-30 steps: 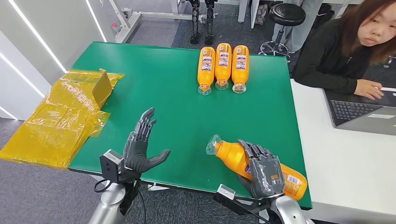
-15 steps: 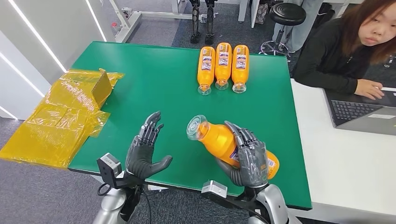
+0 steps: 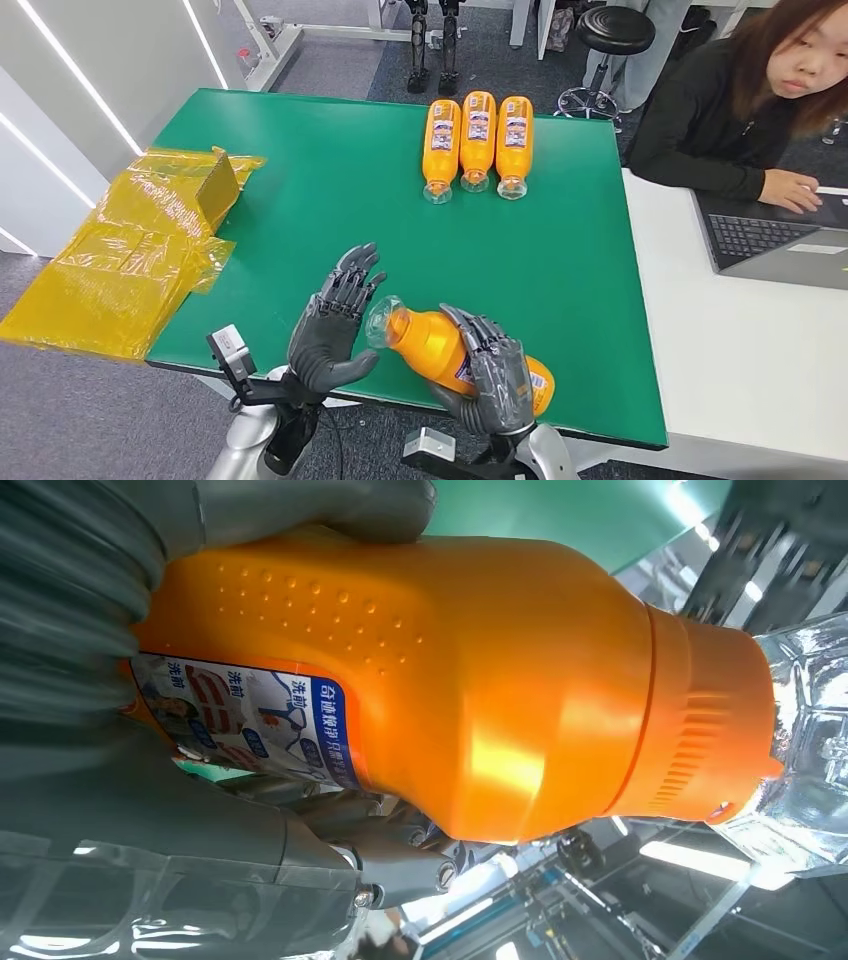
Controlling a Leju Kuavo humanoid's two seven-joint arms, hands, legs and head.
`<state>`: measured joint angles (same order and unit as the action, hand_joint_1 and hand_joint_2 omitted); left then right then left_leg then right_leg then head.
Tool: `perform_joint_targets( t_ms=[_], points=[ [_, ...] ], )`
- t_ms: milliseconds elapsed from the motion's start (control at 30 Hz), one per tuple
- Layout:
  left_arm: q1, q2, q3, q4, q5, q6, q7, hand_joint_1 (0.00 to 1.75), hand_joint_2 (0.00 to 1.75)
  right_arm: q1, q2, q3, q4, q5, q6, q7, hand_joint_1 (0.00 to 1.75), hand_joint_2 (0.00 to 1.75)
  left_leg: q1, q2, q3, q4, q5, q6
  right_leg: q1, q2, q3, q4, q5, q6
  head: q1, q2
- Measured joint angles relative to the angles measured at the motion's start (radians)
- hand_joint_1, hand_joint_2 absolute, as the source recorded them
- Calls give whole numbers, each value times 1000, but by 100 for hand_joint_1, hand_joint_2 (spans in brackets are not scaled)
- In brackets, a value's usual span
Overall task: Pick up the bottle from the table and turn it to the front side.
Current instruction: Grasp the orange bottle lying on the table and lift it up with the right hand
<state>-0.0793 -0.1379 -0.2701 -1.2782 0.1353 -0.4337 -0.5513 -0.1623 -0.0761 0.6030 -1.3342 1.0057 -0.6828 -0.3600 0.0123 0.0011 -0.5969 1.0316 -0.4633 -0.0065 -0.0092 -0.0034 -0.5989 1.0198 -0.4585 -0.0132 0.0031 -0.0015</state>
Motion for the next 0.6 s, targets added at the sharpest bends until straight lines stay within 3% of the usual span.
perform_joint_targets(
  t_ms=[300,600],
  points=[
    [-8,3,-40,-12,12,-1,7,0,175,-27,77,-6,70,-69,0,-127,175,175,0,0,0,0,0,0,0,0,0,0,0,0,0,0],
    [-16,11,-61,-12,35,4,-3,0,175,-65,137,-10,107,-88,0,-142,175,175,0,0,0,0,0,0,0,0,0,0,0,0,0,0]
  ],
)
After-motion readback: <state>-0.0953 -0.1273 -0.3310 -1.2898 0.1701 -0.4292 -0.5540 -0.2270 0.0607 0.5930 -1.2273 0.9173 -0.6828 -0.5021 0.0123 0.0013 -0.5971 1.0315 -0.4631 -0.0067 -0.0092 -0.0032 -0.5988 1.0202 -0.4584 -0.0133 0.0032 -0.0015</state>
